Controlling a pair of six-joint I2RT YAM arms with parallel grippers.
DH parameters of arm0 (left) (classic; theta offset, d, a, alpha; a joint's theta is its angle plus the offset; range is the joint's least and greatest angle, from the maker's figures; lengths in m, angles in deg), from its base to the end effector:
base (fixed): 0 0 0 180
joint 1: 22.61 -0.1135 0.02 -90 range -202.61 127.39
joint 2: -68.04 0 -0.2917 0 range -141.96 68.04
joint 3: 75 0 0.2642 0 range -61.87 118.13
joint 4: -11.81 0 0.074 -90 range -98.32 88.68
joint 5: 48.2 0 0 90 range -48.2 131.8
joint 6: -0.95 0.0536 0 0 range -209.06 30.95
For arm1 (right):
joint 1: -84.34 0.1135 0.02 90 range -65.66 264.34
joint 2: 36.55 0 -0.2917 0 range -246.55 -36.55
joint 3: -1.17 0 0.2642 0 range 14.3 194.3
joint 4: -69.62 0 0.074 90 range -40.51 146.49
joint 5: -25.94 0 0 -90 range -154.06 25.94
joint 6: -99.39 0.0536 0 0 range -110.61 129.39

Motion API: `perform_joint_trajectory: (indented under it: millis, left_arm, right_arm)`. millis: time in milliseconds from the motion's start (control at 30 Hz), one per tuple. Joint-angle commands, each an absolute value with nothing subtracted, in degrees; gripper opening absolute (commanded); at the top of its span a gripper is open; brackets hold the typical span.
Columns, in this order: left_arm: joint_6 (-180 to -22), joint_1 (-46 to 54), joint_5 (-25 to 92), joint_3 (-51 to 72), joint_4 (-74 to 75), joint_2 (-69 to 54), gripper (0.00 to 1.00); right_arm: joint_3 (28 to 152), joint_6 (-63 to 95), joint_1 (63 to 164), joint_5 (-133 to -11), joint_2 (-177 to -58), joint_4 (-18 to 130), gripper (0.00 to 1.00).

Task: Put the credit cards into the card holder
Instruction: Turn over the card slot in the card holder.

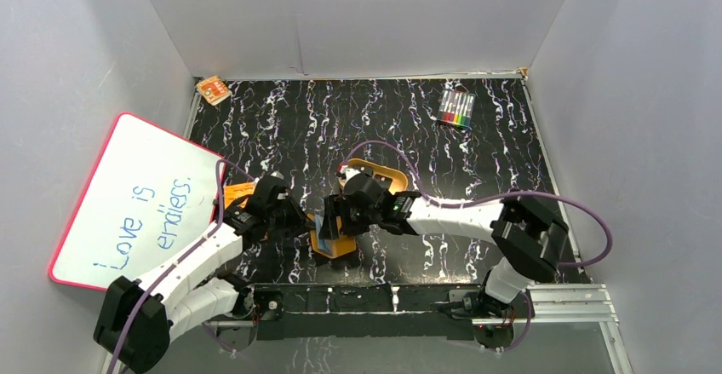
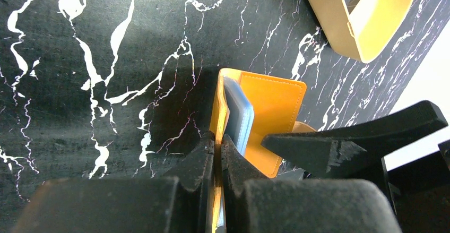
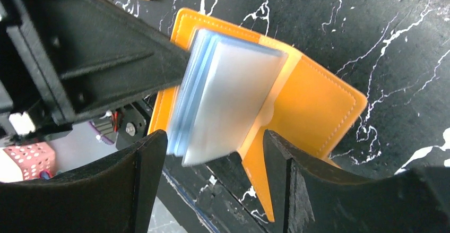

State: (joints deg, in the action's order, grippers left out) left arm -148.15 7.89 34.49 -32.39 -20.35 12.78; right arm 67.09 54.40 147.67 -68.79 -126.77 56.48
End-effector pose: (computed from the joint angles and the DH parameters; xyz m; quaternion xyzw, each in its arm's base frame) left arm 0.1704 -0.1083 0.2057 -0.2038 0.8989 -0.3119 0.2306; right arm 0.1590 0.3264 0.2190 -0.1607 0.8815 0.3803 0.2290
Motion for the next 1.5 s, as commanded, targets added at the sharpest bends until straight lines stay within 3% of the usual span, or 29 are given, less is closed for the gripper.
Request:
perform_joint_trajectory:
  millis: [0, 233, 567, 700, 800, 967, 1133, 1167, 1233, 1300, 1400, 1467]
  left_arm:
    - [-148.9, 8.2, 31.6, -31.4, -19.5, 12.4, 0.0]
    - [-149.3, 8.2, 30.6, -32.2, -18.7, 12.7, 0.0]
    - [-148.7, 8.2, 30.9, -33.6, -18.1, 12.5, 0.0]
    - [-148.0, 8.2, 30.6, -34.9, -16.2, 11.7, 0.0]
    - [-147.6, 8.2, 29.5, -36.4, -13.1, 10.2, 0.0]
    - [-147.8, 8.2, 27.6, -38.2, -6.0, 5.6, 0.0]
    - [-147.2, 8.2, 28.3, -38.1, -3.5, 2.7, 0.0]
    - [-147.0, 8.2, 28.6, -37.8, -4.0, 2.7, 0.05]
    - [-146.0, 8.2, 29.4, -36.6, -5.7, 2.8, 0.34]
    - [-144.7, 8.2, 30.4, -35.1, -8.0, 3.6, 0.54]
    - [-142.5, 8.2, 31.7, -32.4, -11.8, 5.7, 0.71]
    - [-141.1, 8.2, 31.9, -30.5, -14.3, 7.2, 0.76]
  right_arm:
    - [72.2, 55.4, 147.5, -67.1, -129.8, 57.0, 0.76]
    - [73.5, 56.9, 147.5, -64.9, -132.8, 53.5, 0.79]
    - [68.1, 57.9, 147.5, -60.2, -128.9, 52.4, 0.44]
    - [64.7, 58.7, 147.4, -59.7, -126.5, 52.1, 0.39]
    - [61.5, 59.6, 147.4, -59.5, -123.7, 52.5, 0.41]
    - [56.7, 60.9, 146.9, -60.4, -119.5, 54.8, 0.58]
    - [51.4, 64.3, 144.4, -65.1, -116.6, 63.5, 0.6]
    - [50.9, 64.8, 144.0, -66.2, -116.5, 64.6, 0.6]
    - [50.8, 65.2, 143.4, -67.2, -116.4, 65.6, 0.6]
    - [50.9, 65.1, 143.0, -67.6, -116.4, 65.8, 0.6]
    - [51.0, 65.2, 142.6, -67.9, -116.5, 65.8, 0.6]
    - [51.0, 65.3, 142.6, -68.0, -116.3, 65.8, 0.6]
